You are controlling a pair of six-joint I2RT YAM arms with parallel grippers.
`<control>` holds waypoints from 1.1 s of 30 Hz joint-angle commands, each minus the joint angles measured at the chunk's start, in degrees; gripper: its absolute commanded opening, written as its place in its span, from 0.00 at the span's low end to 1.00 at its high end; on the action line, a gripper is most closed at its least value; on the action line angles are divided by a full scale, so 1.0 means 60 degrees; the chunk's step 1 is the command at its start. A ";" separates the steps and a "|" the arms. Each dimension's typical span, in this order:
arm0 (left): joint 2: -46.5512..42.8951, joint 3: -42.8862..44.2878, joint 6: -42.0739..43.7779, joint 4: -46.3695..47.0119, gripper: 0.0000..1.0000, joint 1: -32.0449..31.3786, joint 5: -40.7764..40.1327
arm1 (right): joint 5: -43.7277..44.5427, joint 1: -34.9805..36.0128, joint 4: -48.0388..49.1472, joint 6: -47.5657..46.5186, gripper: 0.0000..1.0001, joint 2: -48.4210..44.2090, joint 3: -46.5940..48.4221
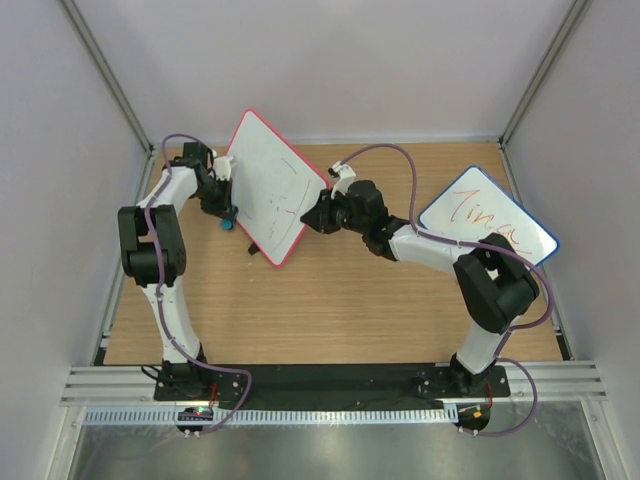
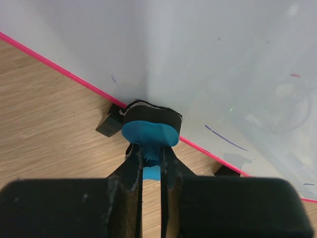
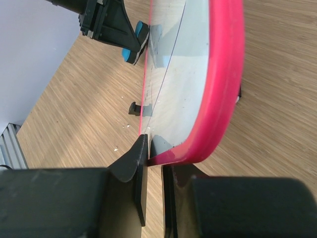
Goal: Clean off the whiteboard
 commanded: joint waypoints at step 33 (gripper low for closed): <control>-0.0487 -0.0232 -0.0099 0.1088 0.00 -0.0771 0.0060 | -0.0081 0.0174 -0.1097 -0.1372 0.01 -0.0218 -0.0208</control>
